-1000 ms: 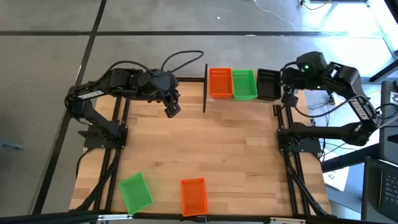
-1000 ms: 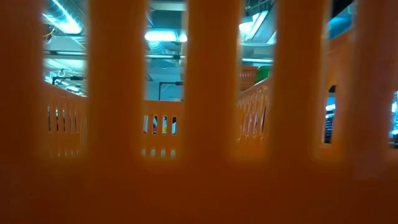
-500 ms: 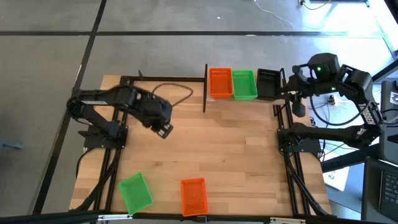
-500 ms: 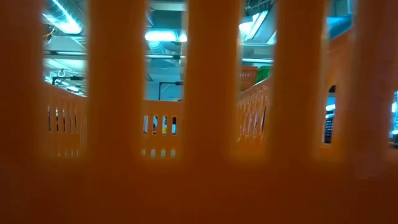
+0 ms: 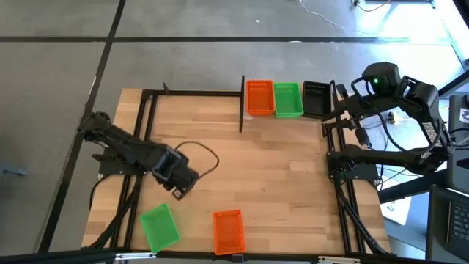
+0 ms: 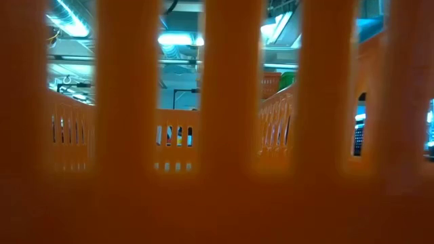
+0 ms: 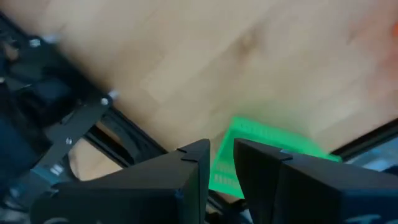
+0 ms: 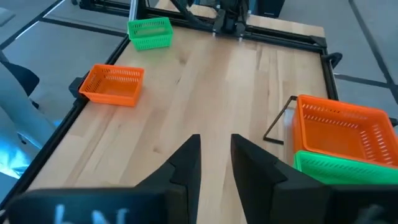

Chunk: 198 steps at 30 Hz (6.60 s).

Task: Stack baskets on shelf by color
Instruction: Stack the green bin on top of the green bins on the shelf

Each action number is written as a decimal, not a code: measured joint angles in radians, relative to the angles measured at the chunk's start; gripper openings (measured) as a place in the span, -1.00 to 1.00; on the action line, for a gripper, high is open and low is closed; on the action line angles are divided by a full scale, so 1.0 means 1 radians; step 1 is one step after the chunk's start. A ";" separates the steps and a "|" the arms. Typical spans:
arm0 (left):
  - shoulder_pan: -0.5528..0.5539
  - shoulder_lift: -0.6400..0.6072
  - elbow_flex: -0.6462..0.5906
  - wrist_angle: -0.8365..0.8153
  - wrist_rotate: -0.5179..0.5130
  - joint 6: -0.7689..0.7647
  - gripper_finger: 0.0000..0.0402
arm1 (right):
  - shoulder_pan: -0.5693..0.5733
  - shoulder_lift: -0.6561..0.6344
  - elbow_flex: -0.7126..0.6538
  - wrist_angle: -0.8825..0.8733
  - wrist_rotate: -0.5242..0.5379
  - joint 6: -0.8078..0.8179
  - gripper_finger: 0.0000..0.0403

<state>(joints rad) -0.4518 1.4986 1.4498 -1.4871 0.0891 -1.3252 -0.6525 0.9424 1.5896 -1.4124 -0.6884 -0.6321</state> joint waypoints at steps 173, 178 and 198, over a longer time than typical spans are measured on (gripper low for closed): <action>0.766 0.527 0.860 1.033 -0.755 1.693 -1.00 | 0.456 0.381 -0.001 0.677 1.410 0.078 -0.57; 0.749 0.527 0.860 1.033 -0.755 1.694 -1.00 | 0.446 0.380 -0.001 0.674 1.390 0.105 -0.57; 0.700 0.526 0.860 1.034 -0.764 1.694 -1.00 | 0.446 0.380 -0.001 0.638 1.421 0.132 -0.57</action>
<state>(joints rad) 0.2477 2.0251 2.3096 -0.4534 -0.6744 0.3687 -0.2066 1.3228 1.5883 -0.7743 0.7327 -0.5003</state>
